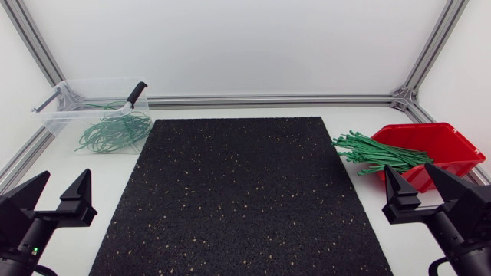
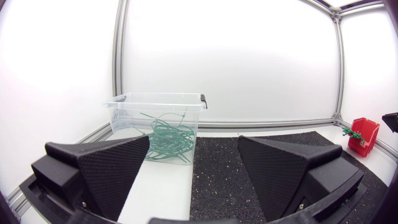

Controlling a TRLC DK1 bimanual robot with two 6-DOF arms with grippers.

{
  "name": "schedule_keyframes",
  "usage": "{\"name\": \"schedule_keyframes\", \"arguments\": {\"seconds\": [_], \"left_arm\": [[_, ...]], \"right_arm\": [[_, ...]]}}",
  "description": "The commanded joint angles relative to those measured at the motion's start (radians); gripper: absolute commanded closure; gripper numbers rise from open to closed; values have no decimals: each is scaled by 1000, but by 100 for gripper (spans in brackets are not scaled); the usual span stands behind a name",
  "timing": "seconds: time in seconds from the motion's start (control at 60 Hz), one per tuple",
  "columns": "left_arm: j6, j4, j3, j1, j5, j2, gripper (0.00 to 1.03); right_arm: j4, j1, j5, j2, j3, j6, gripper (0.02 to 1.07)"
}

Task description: Take a green cable tie from the red box, thread the tail through the head to close it, then place it in the transparent bin on the left.

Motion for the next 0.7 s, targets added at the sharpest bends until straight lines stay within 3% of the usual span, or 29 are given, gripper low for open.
{"name": "schedule_keyframes", "arguments": {"seconds": [0.0, 0.683], "left_arm": [[-18, -9, -43, 7, -7, -9, 4], [-18, -8, -43, 6, -7, -9, 4]], "right_arm": [[17, -3, 7, -13, -7, 9, 5], [-23, -6, 7, -12, 53, -1, 5]]}}
